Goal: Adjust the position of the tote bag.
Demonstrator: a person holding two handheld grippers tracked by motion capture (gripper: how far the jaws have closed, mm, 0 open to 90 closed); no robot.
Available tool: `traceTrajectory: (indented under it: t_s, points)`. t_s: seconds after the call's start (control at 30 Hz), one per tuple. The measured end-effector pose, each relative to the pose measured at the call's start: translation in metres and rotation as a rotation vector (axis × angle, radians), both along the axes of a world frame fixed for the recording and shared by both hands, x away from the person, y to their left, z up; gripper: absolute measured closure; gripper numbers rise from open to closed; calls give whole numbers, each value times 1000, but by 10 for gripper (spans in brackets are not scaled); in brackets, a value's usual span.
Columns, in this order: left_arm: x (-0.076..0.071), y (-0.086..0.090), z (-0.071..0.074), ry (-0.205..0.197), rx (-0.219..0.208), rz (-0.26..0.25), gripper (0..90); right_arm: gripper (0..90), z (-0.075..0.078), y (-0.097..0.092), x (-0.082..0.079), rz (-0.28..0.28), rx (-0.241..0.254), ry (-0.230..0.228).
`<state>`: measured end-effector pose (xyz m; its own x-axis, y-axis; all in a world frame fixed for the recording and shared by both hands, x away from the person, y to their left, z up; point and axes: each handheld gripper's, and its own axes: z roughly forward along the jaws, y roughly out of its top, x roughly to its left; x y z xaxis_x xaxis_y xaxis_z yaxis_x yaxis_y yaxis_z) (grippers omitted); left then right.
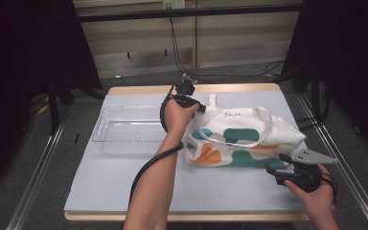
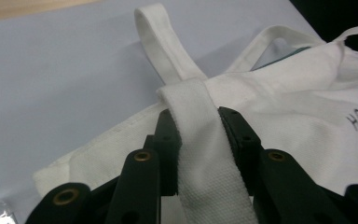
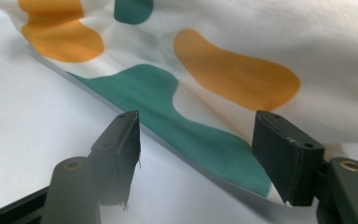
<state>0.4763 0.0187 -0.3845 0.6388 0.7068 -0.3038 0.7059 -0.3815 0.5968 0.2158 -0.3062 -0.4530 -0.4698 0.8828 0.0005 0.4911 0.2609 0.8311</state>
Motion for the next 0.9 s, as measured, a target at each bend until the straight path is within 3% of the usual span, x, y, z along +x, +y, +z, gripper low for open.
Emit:
traceTrajectory:
  t_s: [0.03,0.17,0.33,0.47,0.7,0.9]
  points:
    - [-4,3,7,-26,-27,-1,715,318,1,1,0,8,5,-2]
    - [-15,8,18,-61,-54,-26,736,318,3,9,1,21,1,-11]
    - [-29,11,24,-90,-94,-54,754,318,5,19,4,39,7,-14]
    - [-37,11,24,-94,-100,-82,770,320,7,25,4,52,10,-18]
    - [-57,14,15,-90,-95,-178,817,367,16,36,2,88,9,-46]
    - [-65,17,7,-81,-114,-189,822,362,23,37,0,79,23,-59]
